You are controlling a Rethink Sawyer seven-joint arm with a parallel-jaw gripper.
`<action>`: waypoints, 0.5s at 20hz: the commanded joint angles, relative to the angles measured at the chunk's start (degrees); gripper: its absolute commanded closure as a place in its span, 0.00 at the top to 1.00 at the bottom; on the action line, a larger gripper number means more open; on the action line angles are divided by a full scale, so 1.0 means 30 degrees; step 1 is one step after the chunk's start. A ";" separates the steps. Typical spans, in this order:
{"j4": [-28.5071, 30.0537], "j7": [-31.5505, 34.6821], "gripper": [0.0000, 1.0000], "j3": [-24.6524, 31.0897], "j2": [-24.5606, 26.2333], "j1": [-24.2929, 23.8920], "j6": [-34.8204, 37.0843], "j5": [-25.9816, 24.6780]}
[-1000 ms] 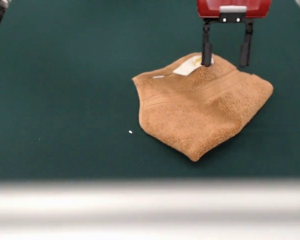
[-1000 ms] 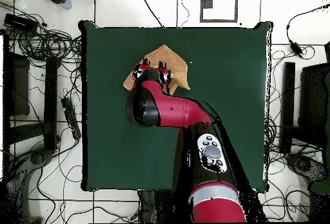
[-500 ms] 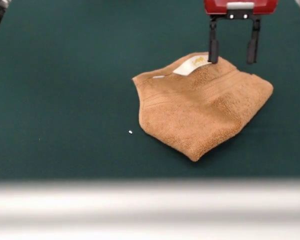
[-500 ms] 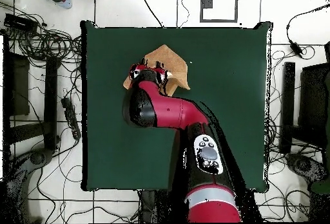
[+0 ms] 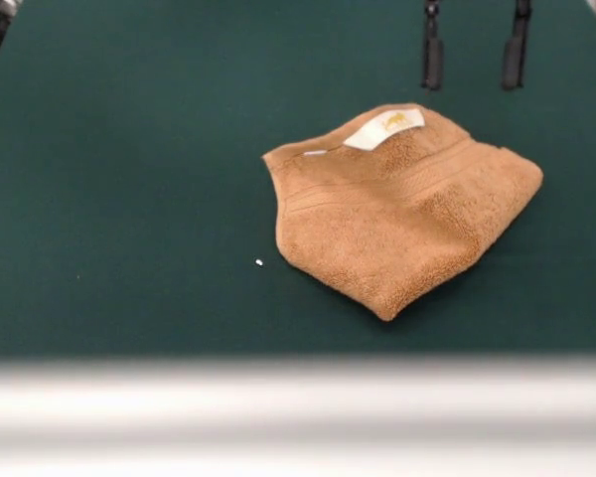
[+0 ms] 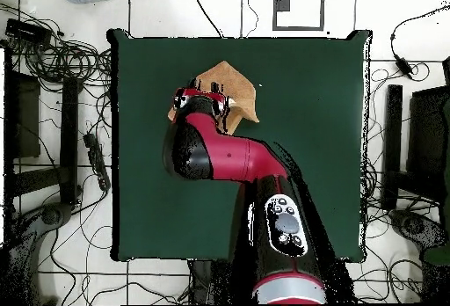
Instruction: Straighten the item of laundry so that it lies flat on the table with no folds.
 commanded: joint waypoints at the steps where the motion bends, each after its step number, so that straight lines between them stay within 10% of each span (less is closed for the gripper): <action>1: 0.2497 0.3334 1.00 0.0200 -0.0360 0.0600 0.3195 0.0732; 10: 0.3179 0.2954 1.00 0.0062 -0.0533 0.0267 0.2701 0.0025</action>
